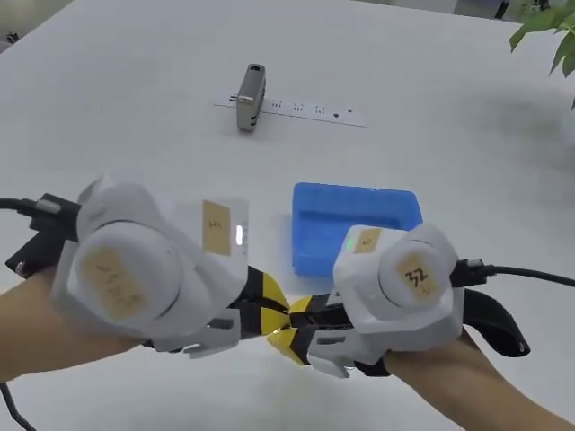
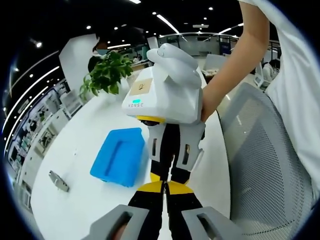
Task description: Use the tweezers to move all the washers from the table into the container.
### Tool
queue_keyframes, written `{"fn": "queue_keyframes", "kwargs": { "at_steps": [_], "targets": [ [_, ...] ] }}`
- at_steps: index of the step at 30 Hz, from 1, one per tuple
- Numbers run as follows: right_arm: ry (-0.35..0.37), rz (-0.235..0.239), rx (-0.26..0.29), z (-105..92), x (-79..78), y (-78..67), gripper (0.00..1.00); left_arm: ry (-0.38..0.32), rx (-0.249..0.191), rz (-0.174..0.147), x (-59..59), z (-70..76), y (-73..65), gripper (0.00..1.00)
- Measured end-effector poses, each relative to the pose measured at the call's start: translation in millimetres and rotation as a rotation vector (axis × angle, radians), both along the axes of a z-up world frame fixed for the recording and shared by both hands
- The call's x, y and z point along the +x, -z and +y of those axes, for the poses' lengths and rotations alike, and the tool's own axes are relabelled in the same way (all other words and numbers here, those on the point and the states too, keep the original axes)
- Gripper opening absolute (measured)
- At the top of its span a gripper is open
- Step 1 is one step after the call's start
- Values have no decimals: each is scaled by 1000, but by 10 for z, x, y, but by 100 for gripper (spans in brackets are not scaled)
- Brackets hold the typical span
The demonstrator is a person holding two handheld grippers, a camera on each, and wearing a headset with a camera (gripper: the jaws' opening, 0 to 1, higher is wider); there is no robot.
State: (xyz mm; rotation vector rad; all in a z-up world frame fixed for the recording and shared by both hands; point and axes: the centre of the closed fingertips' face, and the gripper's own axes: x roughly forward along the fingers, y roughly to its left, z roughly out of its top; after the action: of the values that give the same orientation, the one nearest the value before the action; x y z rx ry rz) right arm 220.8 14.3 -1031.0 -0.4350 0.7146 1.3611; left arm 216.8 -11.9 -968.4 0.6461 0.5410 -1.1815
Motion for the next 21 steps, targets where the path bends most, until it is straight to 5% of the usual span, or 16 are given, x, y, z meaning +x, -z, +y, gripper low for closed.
{"fn": "queue_keyframes", "kwargs": {
  "at_steps": [16, 21],
  "targets": [
    [16, 5, 8, 6, 46, 6, 6, -21, -1, -11, 60, 15, 8, 0],
    [-13, -69, -15, -9, 61, 5, 4, -90, -9, -43, 113, 19, 3, 0]
  ]
}}
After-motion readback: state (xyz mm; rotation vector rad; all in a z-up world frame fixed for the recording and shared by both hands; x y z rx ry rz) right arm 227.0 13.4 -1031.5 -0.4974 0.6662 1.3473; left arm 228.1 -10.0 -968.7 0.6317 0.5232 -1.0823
